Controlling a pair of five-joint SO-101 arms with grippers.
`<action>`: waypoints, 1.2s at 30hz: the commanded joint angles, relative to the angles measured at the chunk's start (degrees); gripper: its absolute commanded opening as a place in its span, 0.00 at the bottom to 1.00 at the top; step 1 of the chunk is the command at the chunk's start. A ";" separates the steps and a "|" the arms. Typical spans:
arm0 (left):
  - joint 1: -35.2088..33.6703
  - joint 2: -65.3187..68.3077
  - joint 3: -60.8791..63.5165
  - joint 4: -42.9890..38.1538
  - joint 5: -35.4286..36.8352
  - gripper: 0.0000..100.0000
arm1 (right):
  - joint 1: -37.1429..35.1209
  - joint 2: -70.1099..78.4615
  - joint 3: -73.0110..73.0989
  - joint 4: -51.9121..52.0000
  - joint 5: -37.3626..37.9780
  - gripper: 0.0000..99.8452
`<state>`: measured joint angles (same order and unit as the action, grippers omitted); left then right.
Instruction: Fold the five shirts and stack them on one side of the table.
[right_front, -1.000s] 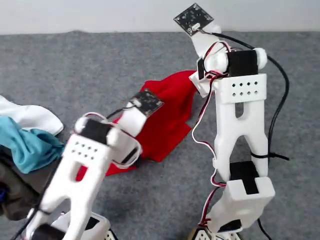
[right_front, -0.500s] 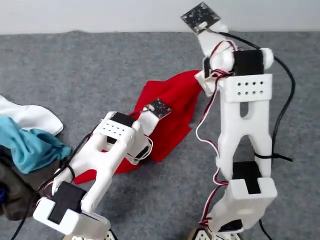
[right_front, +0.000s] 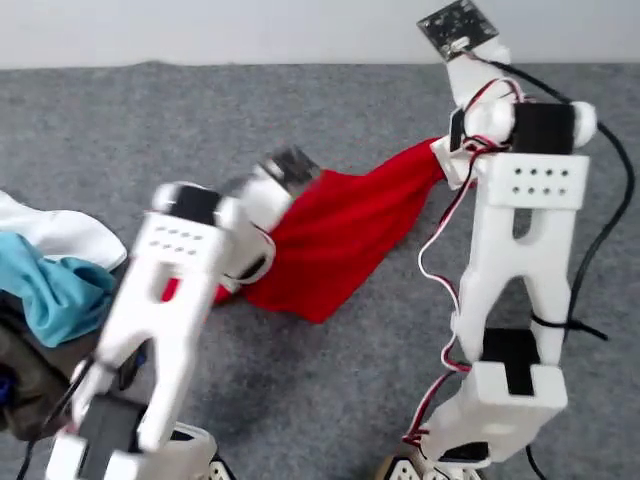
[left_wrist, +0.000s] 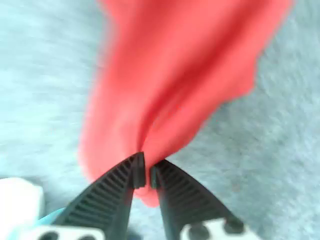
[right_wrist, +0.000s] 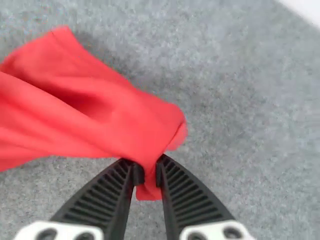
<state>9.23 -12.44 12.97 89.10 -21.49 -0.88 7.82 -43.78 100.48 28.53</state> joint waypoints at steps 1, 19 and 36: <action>-4.48 -10.11 -4.97 1.58 -0.35 0.01 | 0.57 -6.99 -0.44 2.07 0.44 0.01; -15.47 -28.04 -4.88 3.87 -3.34 0.01 | 0.31 -30.29 20.13 2.42 16.00 0.01; -16.09 -27.87 28.53 -17.58 -17.76 0.01 | -8.48 -47.25 74.20 -18.33 17.05 0.01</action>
<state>-6.77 -39.34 35.82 82.77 -38.11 -9.49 -38.07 25.58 90.37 45.23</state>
